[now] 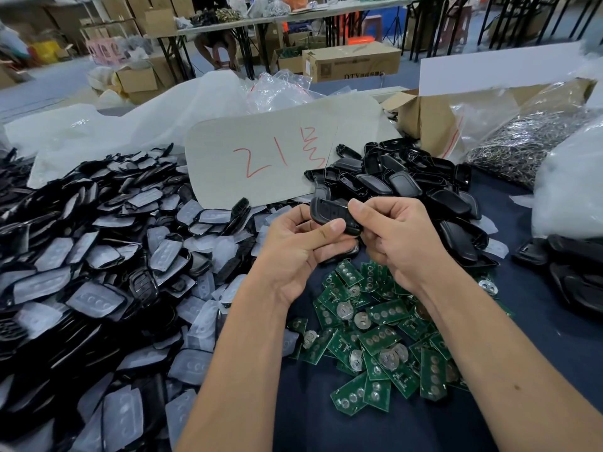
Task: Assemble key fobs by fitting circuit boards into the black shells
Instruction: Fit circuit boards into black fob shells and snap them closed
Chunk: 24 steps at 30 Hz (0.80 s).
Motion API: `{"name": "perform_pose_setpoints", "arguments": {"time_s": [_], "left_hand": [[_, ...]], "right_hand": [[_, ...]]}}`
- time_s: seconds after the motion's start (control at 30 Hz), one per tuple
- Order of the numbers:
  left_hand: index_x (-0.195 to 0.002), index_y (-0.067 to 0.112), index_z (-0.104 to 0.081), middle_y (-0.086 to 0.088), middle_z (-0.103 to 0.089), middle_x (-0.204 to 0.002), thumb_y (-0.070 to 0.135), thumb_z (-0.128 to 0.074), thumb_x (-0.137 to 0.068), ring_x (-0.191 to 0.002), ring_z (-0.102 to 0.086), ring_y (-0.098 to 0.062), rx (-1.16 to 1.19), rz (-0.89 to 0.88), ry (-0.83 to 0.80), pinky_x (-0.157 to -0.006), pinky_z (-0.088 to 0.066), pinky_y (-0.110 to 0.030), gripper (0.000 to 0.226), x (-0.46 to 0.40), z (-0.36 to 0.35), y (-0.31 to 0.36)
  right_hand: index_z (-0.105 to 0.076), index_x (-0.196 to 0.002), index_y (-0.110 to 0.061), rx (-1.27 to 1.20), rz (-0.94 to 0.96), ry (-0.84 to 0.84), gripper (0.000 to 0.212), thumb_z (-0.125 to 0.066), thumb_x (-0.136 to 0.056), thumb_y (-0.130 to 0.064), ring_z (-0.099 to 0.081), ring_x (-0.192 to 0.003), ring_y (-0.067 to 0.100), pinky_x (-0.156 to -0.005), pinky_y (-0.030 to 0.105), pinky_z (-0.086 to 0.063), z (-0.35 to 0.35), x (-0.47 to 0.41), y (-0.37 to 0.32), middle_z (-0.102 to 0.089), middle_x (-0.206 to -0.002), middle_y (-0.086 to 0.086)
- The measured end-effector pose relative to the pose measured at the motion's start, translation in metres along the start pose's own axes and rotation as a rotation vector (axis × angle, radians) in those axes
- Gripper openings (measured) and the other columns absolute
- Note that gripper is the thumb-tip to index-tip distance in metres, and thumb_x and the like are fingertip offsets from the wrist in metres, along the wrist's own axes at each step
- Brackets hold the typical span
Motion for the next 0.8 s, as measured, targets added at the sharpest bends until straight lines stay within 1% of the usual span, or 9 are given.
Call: {"name": "perform_pose_setpoints", "arguments": {"time_s": [0.13,0.2,0.27,0.4,0.47,0.53,0.63,0.73,0.8], "left_hand": [[-0.102,-0.001,-0.067,-0.021,-0.077,-0.093,0.005,-0.076,-0.073,-0.080,-0.078,-0.029,-0.009,0.007,0.012,-0.069,-0.065,-0.032,0.030,0.002,-0.002,-0.001],[-0.106,-0.002,-0.068,-0.022,-0.078,-0.096,0.008,-0.071,-0.085,-0.080,-0.079,-0.028,-0.008,0.031,0.006,-0.070,-0.064,-0.031,0.024,0.001,-0.001,0.000],[-0.109,-0.004,-0.069,-0.023,-0.077,-0.095,0.010,-0.062,-0.097,-0.076,-0.078,-0.025,0.010,0.049,0.026,-0.068,-0.064,-0.029,0.019,0.000,0.002,0.000],[-0.116,0.004,-0.070,-0.018,-0.077,-0.086,0.007,-0.058,-0.102,-0.066,-0.076,-0.021,0.007,0.036,0.099,-0.062,-0.064,-0.027,0.019,0.000,0.001,-0.002],[-0.119,0.008,-0.069,-0.016,-0.077,-0.083,0.005,-0.059,-0.102,-0.064,-0.076,-0.020,-0.026,0.007,0.117,-0.059,-0.062,-0.025,0.020,0.000,-0.002,-0.001],[-0.117,0.008,-0.069,-0.017,-0.077,-0.083,0.005,-0.062,-0.100,-0.066,-0.076,-0.023,-0.107,-0.037,0.163,-0.059,-0.062,-0.025,0.018,-0.001,-0.008,-0.001],[-0.113,0.011,-0.070,-0.014,-0.079,-0.083,0.006,-0.068,-0.099,-0.072,-0.078,-0.027,-0.294,-0.079,0.184,-0.063,-0.062,-0.027,0.015,0.003,-0.029,-0.010],[-0.104,0.015,-0.069,-0.010,-0.079,-0.083,0.008,-0.073,-0.096,-0.075,-0.079,-0.027,-0.470,-0.111,0.143,-0.066,-0.064,-0.033,0.011,0.005,-0.060,-0.031],[-0.096,0.020,-0.072,-0.004,-0.078,-0.086,0.011,-0.076,-0.092,-0.081,-0.078,-0.025,-0.627,-0.138,0.167,-0.076,-0.064,-0.042,0.011,-0.002,-0.083,-0.046]], "right_hand": [[-0.059,-0.053,-0.020,0.026,0.003,0.037,0.048,-0.069,-0.100,-0.020,-0.023,-0.035,0.007,-0.038,0.015,-0.021,0.002,0.000,-0.002,-0.038,-0.048,-0.002],[-0.059,-0.053,-0.018,0.044,0.015,0.055,0.048,-0.069,-0.100,-0.018,-0.023,-0.034,0.007,-0.037,0.015,-0.021,0.004,0.001,-0.005,-0.038,-0.047,-0.001],[-0.057,-0.055,-0.014,0.068,0.023,0.065,0.046,-0.070,-0.099,-0.017,-0.023,-0.033,0.009,-0.038,0.015,-0.021,0.006,0.001,-0.007,-0.038,-0.047,0.001],[-0.057,-0.063,-0.008,0.130,-0.003,0.040,0.041,-0.069,-0.100,-0.020,-0.023,-0.034,0.010,-0.037,0.016,-0.021,0.007,0.004,-0.010,-0.037,-0.049,0.002],[-0.059,-0.063,-0.011,0.156,-0.021,0.022,0.041,-0.068,-0.101,-0.022,-0.028,-0.037,0.011,-0.037,0.017,-0.023,0.009,0.005,-0.011,-0.041,-0.051,0.003],[-0.063,-0.064,-0.018,0.227,-0.014,0.039,0.040,-0.065,-0.103,-0.025,-0.040,-0.042,0.014,-0.037,0.020,-0.031,0.014,0.008,-0.013,-0.051,-0.056,0.006],[-0.074,-0.087,-0.022,0.437,0.023,0.061,0.025,-0.059,-0.106,-0.030,-0.056,-0.048,0.015,-0.040,0.026,-0.042,0.032,0.018,-0.020,-0.067,-0.071,0.014],[-0.079,-0.092,-0.029,0.715,0.073,0.125,0.017,-0.065,-0.102,-0.031,-0.060,-0.051,0.002,-0.051,0.023,-0.045,0.067,0.030,-0.033,-0.074,-0.073,-0.008],[-0.081,-0.089,-0.030,0.791,0.061,0.218,0.014,-0.070,-0.098,-0.030,-0.066,-0.062,0.001,-0.060,0.028,-0.051,0.096,0.040,-0.044,-0.075,-0.074,-0.015]]}}
Point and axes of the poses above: each hand's wrist, its own x-axis away from the middle knuckle, its own z-axis out of the back of the hand, y = z × x, the point moved 4 cm from there along -x, towards the middle knuckle
